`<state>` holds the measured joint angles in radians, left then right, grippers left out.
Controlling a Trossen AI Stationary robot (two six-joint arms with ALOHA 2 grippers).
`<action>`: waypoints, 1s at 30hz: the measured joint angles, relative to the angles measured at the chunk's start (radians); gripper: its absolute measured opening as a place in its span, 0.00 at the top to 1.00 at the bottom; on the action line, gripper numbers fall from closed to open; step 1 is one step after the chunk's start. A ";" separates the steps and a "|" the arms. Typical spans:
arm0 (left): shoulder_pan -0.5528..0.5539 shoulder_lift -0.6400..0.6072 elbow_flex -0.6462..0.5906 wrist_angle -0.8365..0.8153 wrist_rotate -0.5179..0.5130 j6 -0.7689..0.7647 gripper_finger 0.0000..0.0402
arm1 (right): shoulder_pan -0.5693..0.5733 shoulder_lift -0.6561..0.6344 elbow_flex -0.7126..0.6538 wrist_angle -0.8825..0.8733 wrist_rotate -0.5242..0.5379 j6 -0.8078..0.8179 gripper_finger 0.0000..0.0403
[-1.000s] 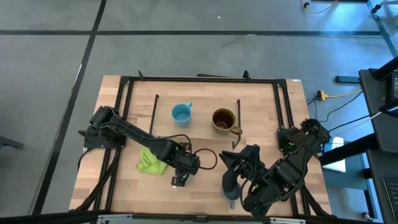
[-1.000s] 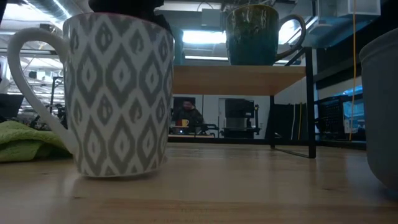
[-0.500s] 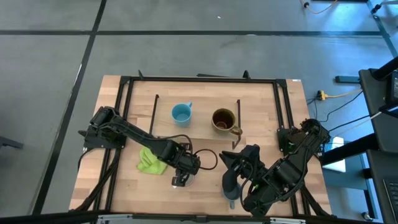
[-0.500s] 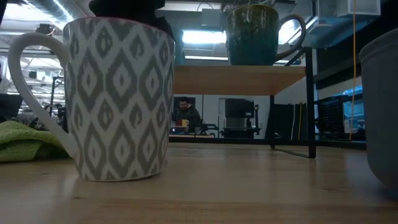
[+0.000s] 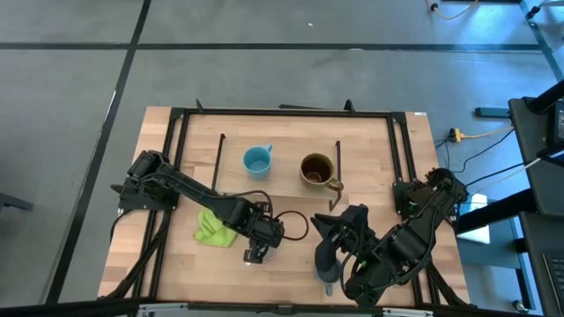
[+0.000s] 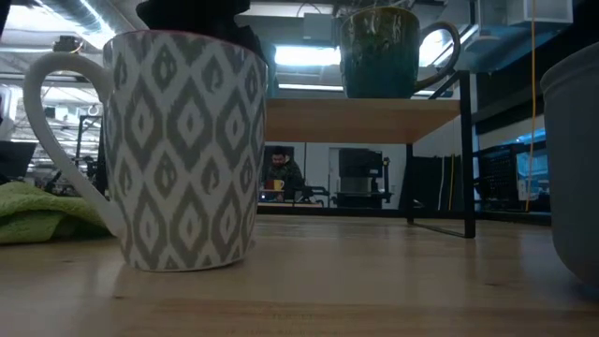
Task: Stack small to large cups/mugs on shelf
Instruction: Put the gray patterned mug on the shelf
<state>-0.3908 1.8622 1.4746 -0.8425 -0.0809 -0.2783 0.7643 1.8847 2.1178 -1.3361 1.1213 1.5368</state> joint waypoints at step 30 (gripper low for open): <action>0.005 -0.042 0.002 -0.029 -0.007 -0.005 0.84 | -0.008 0.000 0.000 -0.013 -0.016 0.003 0.82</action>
<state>-0.3862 1.8205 1.4765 -0.8718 -0.0875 -0.2832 0.7563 1.8847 2.1178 -1.3494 1.1057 1.5398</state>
